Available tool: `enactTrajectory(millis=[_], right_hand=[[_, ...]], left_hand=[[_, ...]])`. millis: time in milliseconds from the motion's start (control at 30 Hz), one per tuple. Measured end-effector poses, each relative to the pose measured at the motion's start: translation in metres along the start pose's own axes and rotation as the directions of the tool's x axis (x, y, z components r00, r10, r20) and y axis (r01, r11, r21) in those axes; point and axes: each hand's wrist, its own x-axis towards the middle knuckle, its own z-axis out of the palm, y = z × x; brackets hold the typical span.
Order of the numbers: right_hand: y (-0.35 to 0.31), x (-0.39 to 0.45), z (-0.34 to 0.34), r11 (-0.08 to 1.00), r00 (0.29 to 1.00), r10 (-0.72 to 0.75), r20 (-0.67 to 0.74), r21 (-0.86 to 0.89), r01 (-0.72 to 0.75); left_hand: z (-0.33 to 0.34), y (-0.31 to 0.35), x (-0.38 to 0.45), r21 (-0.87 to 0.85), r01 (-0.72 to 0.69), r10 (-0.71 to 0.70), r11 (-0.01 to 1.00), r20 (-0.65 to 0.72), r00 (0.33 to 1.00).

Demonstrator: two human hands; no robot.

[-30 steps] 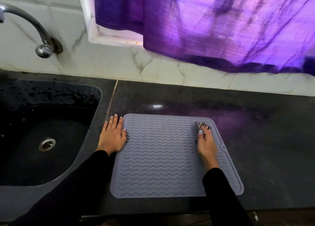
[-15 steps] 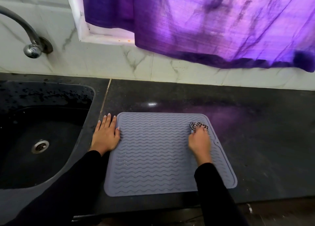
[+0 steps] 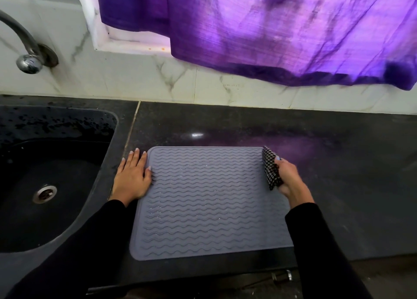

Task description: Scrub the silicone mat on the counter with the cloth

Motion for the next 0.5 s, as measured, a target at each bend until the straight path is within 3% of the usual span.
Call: enactTrajectory(millis=[33, 100, 267, 333, 500], right_hand=[[0.000, 0.002, -0.005, 0.999, 0.998, -0.007, -0.070, -0.053, 0.004], [0.003, -0.003, -0.005, 0.934, 0.979, -0.154, -0.134, -0.342, 0.101], [0.035, -0.021, 0.031, 0.625, 0.934, -0.337, 0.121, -0.713, 0.318], [0.041, -0.019, 0.034, 0.540, 0.925, -0.348, 0.154, -0.774, 0.332], [0.047, -0.015, 0.035, 0.479, 0.907, -0.370, 0.199, -0.796, 0.370]], left_hand=[[0.000, 0.000, 0.000, -0.010, 0.001, -0.001, 1.000, -0.008, 1.000], [0.001, -0.001, 0.001, -0.018, 0.003, -0.003, 1.000, -0.015, 1.000], [0.000, 0.000, 0.000, -0.016, 0.017, -0.017, 1.000, -0.010, 1.000], [-0.001, 0.001, -0.001, -0.015, 0.018, -0.018, 1.000, -0.013, 1.000], [-0.002, 0.003, 0.000, -0.025, 0.015, -0.016, 1.000, -0.040, 0.999]])
